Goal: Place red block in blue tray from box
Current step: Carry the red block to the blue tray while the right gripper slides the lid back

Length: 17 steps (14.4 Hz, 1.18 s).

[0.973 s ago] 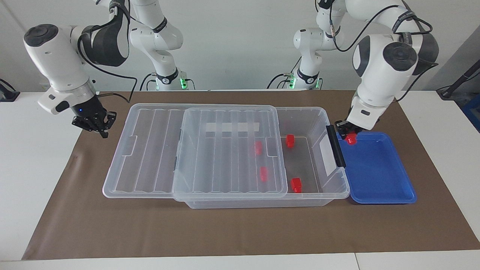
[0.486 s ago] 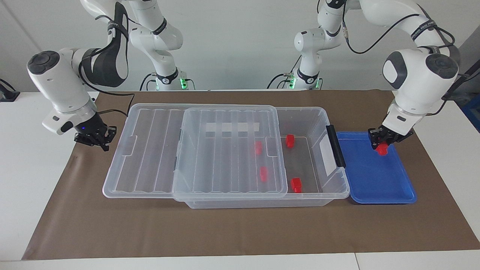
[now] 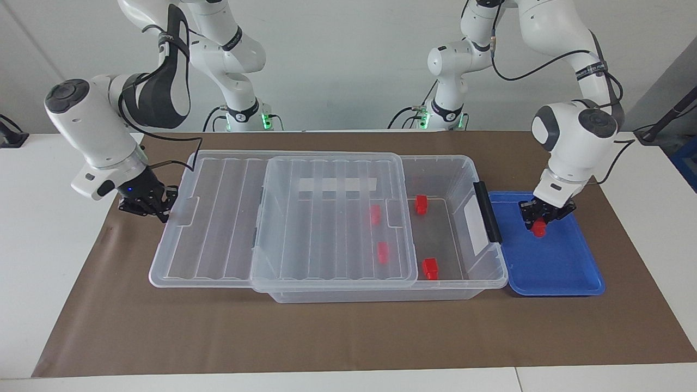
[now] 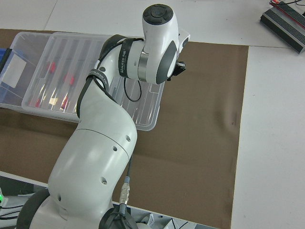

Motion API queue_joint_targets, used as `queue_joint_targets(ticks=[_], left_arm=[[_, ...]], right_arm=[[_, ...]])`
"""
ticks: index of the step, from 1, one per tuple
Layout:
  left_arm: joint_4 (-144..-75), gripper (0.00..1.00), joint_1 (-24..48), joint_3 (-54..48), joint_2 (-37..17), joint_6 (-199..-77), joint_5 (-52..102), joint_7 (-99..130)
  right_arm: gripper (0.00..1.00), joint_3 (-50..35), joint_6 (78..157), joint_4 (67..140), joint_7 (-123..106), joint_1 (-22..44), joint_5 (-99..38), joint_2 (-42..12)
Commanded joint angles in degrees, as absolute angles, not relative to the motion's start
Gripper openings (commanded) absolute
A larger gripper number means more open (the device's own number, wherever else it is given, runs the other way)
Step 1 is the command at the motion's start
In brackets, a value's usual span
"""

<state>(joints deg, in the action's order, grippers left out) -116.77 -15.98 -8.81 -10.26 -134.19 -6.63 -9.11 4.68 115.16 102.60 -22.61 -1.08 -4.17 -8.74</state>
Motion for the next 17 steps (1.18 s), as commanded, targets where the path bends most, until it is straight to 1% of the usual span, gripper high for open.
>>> queue_joint_targets(ticks=[1,5,11,16,17], left_arm=[[-118.3,0.00,-17.5,-9.3,-10.8,-136.5,-5.5,-11.4],[-123.0,0.00,-17.2,-9.3,-11.6,-144.1,-5.5,-7.5],[-124.2,0.00,-16.9,-9.3,-12.8,-144.9,-5.5,-6.1],[-125.3,0.00,-16.3,-9.3,-13.5,-146.3,-5.5,-6.0],[-125.3,0.14,-16.3,-9.3,-13.5,-146.3,-5.5,-6.2]], right_arm=[[0.00,4.1,115.9,102.9,-21.3,-0.3,-5.8,-8.9],[0.00,4.0,115.9,102.9,-17.2,3.1,-5.8,-8.9],[0.00,4.0,116.1,102.9,-11.3,7.5,-6.1,-8.9],[0.00,4.0,116.3,103.0,-9.3,9.8,-8.4,-8.8],[0.00,4.0,116.4,103.0,-8.4,10.4,-8.4,-8.8]])
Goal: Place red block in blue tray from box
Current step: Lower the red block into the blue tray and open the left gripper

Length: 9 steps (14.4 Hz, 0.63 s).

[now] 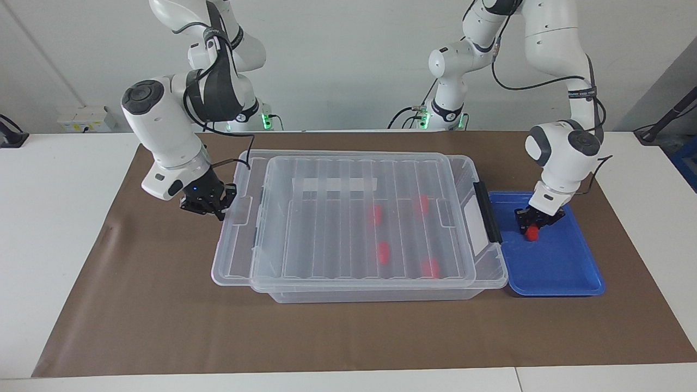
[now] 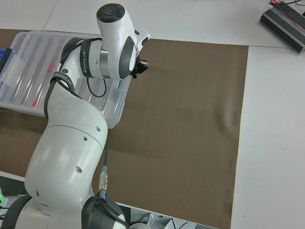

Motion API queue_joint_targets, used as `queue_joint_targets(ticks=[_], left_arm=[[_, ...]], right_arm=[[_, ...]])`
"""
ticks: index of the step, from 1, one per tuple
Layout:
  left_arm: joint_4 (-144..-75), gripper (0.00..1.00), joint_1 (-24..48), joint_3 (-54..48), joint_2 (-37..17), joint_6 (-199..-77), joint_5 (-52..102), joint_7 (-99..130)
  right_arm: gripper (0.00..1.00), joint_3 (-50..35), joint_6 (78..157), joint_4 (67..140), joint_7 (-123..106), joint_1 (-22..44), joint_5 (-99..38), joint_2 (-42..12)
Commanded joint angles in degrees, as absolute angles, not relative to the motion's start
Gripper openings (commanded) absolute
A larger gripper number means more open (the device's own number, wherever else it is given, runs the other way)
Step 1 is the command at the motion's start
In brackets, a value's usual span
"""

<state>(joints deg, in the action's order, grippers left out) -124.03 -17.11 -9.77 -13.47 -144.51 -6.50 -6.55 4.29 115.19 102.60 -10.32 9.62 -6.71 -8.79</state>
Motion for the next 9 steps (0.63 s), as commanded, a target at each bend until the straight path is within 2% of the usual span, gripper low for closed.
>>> queue_joint_targets(ticks=[1,2,3,6,9], left_arm=[[-125.1,0.34,-16.2,-9.3,-13.5,-146.0,-5.5,-6.3],[-125.1,0.76,-16.2,-9.3,-13.5,-146.1,-5.5,-6.5],[-124.8,1.00,-16.2,-9.3,-13.5,-145.8,-5.5,-6.4],[-121.9,1.00,-16.0,-9.6,-13.9,-142.1,-5.5,-6.4],[-112.1,1.00,-13.4,-9.6,-13.7,-129.2,-5.5,-6.2]], right_arm=[[0.00,4.0,116.5,103.0,-8.0,10.8,-8.4,-8.8],[0.00,4.0,117.1,103.2,-7.8,11.2,-8.4,-8.8],[0.00,4.0,117.3,103.4,-7.7,11.2,-8.4,-8.8],[0.00,3.7,117.4,103.5,-7.5,11.3,-8.4,-8.7],[0.00,3.7,117.4,103.5,-7.5,12.0,-9.5,-8.7]])
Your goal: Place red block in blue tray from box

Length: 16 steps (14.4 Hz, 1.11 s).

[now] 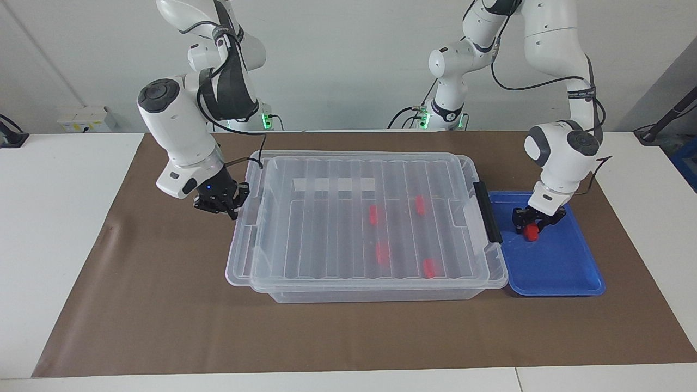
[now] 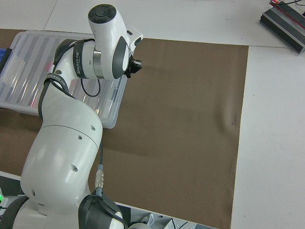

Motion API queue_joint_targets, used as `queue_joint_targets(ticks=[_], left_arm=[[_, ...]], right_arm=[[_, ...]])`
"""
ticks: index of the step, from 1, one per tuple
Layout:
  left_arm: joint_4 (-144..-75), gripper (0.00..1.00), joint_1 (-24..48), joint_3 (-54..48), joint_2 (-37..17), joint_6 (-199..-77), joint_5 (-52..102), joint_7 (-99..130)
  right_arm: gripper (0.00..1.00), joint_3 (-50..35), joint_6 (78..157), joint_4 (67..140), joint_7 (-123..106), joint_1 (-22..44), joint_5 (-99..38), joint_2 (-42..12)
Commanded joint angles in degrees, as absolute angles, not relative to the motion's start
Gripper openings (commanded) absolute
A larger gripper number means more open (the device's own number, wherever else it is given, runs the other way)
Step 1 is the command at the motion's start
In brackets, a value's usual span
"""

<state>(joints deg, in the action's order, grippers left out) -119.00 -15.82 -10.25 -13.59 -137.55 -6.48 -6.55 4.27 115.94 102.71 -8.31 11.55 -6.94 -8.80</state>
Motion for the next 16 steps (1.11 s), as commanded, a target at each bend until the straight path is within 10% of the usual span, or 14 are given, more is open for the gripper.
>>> queue_joint_targets(ticks=[1,16], left_arm=[[-109.5,1.00,-13.3,-9.7,-13.4,-125.3,-5.5,-6.2],[-96.1,1.00,-12.7,-13.2,0.3,-92.7,-3.6,-5.5]], right_arm=[[0.00,3.7,117.5,103.5,-7.5,12.0,-11.1,-8.7],[0.00,4.0,117.1,102.9,-7.5,11.4,-0.4,-7.3]])
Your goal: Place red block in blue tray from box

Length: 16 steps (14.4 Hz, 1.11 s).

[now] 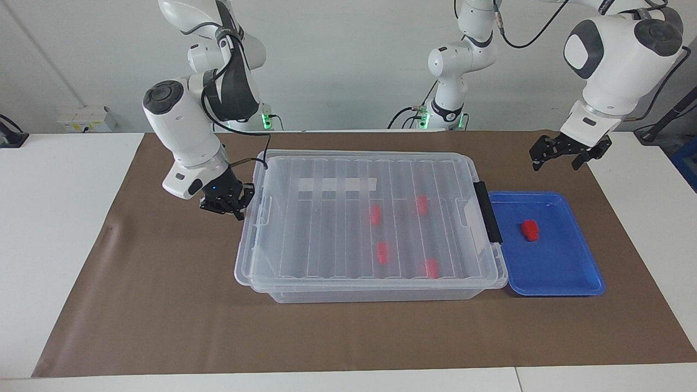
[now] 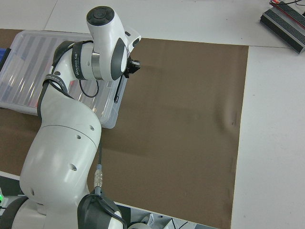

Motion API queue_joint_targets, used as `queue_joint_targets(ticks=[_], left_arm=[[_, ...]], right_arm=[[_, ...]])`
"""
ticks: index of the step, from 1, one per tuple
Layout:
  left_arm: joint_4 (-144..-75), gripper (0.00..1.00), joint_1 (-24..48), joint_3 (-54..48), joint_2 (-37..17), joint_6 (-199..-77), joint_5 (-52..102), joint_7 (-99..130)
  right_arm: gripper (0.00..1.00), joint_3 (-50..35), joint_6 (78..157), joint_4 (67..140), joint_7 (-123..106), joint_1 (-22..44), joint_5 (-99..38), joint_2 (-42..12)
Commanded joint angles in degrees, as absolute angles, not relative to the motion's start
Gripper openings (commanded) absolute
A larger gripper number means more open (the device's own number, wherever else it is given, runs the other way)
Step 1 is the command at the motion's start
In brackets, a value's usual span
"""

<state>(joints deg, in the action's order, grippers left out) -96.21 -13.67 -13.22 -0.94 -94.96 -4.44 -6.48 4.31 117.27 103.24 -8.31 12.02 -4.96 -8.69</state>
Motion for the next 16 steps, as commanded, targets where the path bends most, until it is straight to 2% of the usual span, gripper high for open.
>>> queue_joint_targets(ticks=[1,2,3,4,5,7,10,13,16], left_arm=[[-96.4,1.00,-12.7,-13.0,0.5,-92.8,-3.6,-5.5],[-96.9,1.00,-11.6,-12.4,1.0,-92.8,-3.6,-5.5],[-96.9,1.00,-10.1,-11.3,1.1,-92.8,-3.6,-5.5],[-96.9,1.00,-7.6,-9.3,1.1,-92.7,-3.6,-5.3],[-96.9,1.00,-4.9,-6.7,1.1,-92.6,-3.6,-4.7],[-96.5,1.00,-1.0,-3.4,1.0,-92.0,-3.6,-4.6],[-95.3,1.00,-0.4,-2.7,0.8,-90.0,-3.5,-4.0],[-94.1,1.00,-0.4,-2.7,0.9,-87.6,-3.5,-4.0],[-93.5,1.00,-0.6,-2.8,1.1,-86.3,-3.6,-4.0]], right_arm=[[0.00,4.1,115.8,102.6,-7.4,11.3,1.0,-6.7],[0.00,4.5,114.4,101.8,-7.4,11.1,1.1,-6.4],[0.21,4.6,112.7,100.9,-7.1,10.7,1.2,-6.0],[0.65,4.7,111.1,100.2,-5.6,9.7,1.3,-5.2],[1.00,4.7,109.3,99.7,-4.0,9.1,1.3,-4.1],[1.00,4.7,105.8,99.3,0.2,8.9,1.4,-1.9],[1.00,5.1,98.4,97.5,4.6,8.5,3.9,0.3],[1.00,6.1,87.8,91.8,4.3,6.7,2.7,1.3],[1.00,6.2,85.6,91.9,4.0,5.5,0.5,1.8]])
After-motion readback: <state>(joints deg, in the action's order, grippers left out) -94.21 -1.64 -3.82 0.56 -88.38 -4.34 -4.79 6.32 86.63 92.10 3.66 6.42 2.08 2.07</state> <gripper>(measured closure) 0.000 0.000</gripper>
